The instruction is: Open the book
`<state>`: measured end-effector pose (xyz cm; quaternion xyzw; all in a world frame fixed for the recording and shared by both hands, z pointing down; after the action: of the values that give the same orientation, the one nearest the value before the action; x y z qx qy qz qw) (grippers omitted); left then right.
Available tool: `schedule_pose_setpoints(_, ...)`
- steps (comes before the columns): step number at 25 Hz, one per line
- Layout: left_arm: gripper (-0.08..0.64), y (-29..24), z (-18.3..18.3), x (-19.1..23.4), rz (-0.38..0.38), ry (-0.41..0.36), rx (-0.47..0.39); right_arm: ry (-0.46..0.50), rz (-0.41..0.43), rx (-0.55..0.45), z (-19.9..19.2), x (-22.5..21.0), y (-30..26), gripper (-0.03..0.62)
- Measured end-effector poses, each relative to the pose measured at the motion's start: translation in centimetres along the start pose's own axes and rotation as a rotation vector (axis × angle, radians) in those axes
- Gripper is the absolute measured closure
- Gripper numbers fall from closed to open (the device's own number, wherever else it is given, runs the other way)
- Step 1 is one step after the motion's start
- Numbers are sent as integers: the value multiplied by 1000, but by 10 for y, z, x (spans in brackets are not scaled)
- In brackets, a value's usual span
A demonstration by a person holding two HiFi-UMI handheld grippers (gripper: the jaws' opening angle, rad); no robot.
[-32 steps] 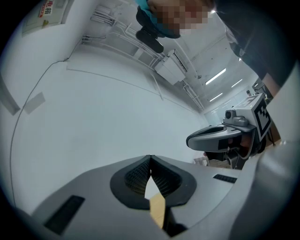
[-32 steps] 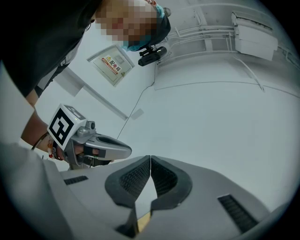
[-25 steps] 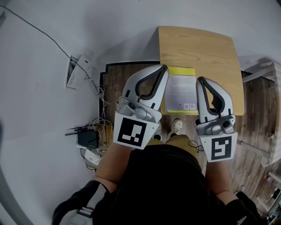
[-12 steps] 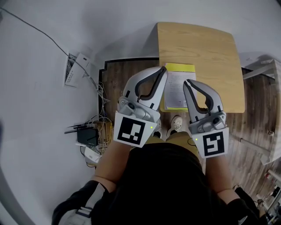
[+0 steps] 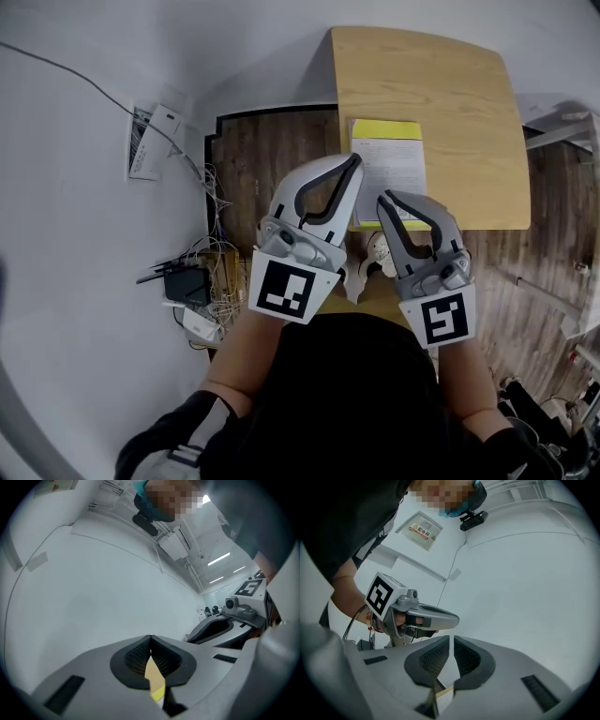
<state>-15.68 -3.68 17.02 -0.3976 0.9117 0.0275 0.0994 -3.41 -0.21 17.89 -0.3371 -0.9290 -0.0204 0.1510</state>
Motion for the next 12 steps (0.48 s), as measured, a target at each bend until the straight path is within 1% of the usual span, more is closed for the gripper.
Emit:
schedule_pose_setpoints(3,549,-1,-12,-3,-9,14,7,-13,9,28,-12,8,0,560)
schedule_pose_setpoints(7,549,-2,-32,-7,-27,25,30,-4,38,61,-32,19,-2,557)
schedule_pose_setpoints(8,549,-2,-36,-9,-36,26,36,-2,48,69,-37,21,-3,541)
schedule_pose_setpoints(9,549,-2,-40,-11,-44,27,41,-4,56,78,-41,24,-3,499)
schedule_pose_setpoints(12,549,-1,-51,-18,-67,41,57,-21,66,121,-56,32,-2,483)
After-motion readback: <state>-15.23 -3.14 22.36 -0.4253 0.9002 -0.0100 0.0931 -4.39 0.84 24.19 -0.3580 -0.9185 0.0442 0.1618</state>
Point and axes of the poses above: the fingertips, and each gripper's own axes: y backward along the fingers, x to its left, z out of its top, the point moved 7 cm from there along y, backward along the fingers, and after that the axes turned 9 degrees about -z, right-handed, at the moved point
